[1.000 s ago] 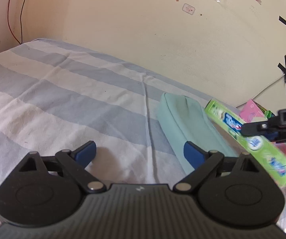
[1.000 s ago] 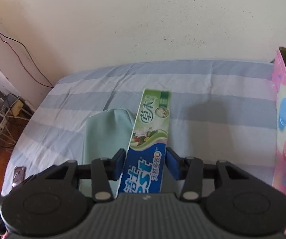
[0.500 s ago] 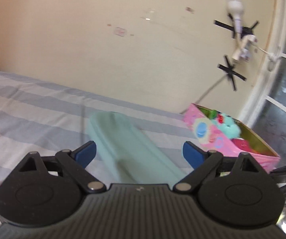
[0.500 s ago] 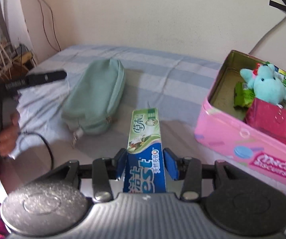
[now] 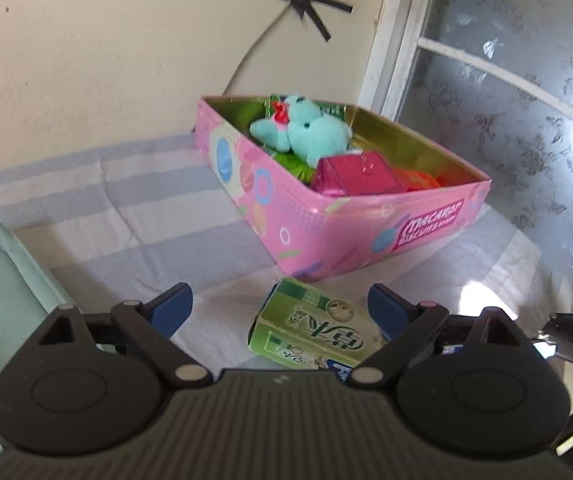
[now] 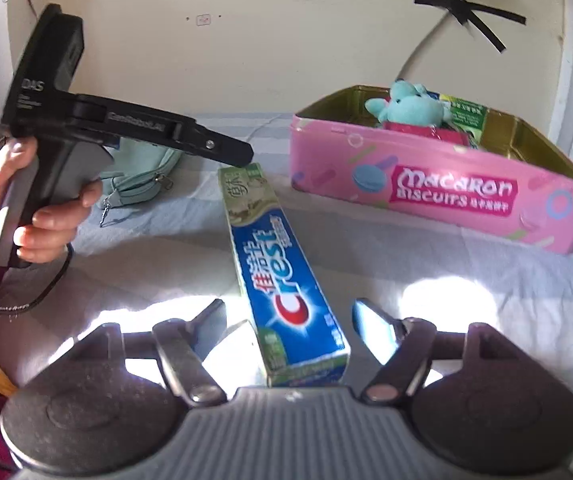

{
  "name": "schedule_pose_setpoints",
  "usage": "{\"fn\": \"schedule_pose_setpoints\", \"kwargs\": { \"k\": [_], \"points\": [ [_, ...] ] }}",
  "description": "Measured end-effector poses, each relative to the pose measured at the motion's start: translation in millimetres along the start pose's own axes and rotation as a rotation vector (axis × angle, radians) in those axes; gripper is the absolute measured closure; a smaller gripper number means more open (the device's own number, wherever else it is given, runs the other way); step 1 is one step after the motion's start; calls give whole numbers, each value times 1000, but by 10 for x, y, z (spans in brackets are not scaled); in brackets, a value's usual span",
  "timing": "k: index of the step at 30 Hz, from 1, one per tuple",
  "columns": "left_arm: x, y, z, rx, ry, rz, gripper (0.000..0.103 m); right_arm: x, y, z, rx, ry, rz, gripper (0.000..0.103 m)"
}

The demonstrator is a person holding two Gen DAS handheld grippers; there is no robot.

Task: Organize objects
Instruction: 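Grasp the Crest toothpaste box with the right gripper and lift it, then carry the toothpaste box into the pink tin and lower it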

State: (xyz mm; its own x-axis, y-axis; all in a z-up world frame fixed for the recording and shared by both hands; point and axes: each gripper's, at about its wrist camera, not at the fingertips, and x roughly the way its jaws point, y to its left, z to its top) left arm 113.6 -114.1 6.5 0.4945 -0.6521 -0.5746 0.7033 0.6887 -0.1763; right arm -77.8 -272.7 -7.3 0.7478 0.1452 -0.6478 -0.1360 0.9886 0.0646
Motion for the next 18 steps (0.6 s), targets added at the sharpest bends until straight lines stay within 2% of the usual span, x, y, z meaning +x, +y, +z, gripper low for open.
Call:
{"fn": "schedule_pose_setpoints", "kwargs": {
  "k": [2, 4, 9, 11, 14, 18],
  "points": [
    [114, 33, -1, -57, 27, -45, 9, 28, -62, -79, 39, 4, 5, 45],
    [126, 35, -4, -106, 59, -121, 24, -9, -122, -103, 37, -15, 7, 50],
    [74, -306, -90, -54, 79, -154, 25, -89, -508, -151, 84, -29, -96, 43],
    [70, -467, -129, -39, 93, -183, 25, -131, -691, -200, 138, -45, -144, 44],
    [89, -642, -146, -25, 107, -180, 24, -207, -865, -274, 200, -73, -163, 44],
    [58, -621, -143, -58, 125, -162, 24, -229, -942, -322, 168, -81, -187, 41]
  ]
}}
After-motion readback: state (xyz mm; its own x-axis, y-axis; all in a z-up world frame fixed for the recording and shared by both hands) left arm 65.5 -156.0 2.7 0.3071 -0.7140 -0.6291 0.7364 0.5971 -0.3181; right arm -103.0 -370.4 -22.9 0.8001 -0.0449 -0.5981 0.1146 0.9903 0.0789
